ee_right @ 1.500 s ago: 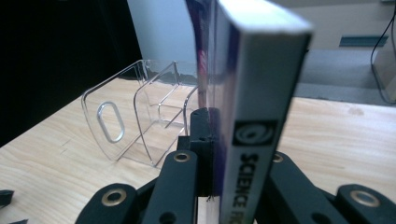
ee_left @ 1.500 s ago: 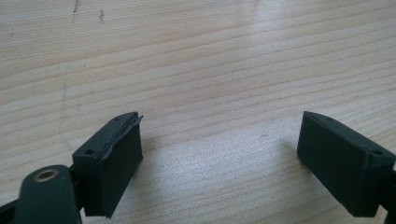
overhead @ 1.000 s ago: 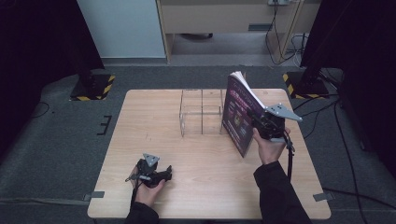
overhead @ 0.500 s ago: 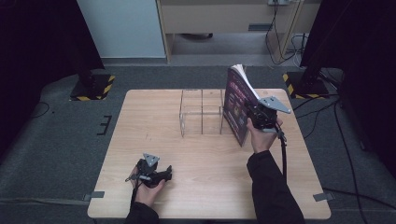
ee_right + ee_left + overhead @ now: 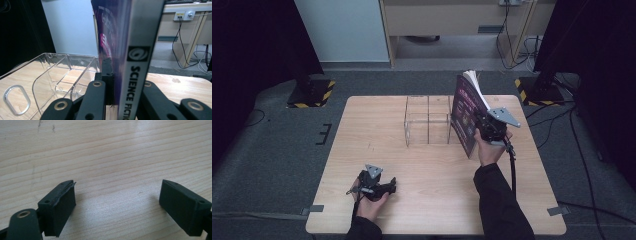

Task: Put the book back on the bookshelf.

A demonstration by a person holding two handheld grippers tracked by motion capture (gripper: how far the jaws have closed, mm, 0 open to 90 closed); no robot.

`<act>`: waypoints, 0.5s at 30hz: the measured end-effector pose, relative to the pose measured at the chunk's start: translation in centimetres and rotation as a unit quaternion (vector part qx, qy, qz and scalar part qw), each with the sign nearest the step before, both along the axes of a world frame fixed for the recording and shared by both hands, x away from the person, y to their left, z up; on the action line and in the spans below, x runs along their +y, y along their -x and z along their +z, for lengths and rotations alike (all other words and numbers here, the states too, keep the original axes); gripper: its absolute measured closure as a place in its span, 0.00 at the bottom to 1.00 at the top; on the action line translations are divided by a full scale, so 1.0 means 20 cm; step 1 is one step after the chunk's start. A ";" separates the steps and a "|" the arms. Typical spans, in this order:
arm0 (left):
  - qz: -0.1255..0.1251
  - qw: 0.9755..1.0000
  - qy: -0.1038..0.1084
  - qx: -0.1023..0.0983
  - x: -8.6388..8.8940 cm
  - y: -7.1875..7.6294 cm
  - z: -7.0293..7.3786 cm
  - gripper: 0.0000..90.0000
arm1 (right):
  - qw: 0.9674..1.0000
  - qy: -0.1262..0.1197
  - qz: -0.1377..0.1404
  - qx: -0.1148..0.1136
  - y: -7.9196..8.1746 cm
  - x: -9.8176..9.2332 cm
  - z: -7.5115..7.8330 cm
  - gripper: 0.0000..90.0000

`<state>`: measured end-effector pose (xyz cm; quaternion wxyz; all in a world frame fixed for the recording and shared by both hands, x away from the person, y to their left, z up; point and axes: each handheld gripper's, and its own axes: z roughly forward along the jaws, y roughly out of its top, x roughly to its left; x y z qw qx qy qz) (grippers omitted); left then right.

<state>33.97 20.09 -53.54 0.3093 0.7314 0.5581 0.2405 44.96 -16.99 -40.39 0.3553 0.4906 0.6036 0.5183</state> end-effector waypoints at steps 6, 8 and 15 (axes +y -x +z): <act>0.000 1.000 0.000 0.000 0.00 0.00 0.00 0.14 | 1.000 0.001 -0.003 0.007 -0.01 0.01 0.01 0.91; 0.000 1.000 0.000 0.000 0.00 0.00 0.00 0.14 | 1.000 0.002 0.002 0.010 -0.02 0.01 0.01 0.90; 0.000 1.000 0.000 0.000 0.00 0.00 0.00 0.14 | 1.000 -0.001 -0.001 0.014 -0.02 -0.01 0.01 0.81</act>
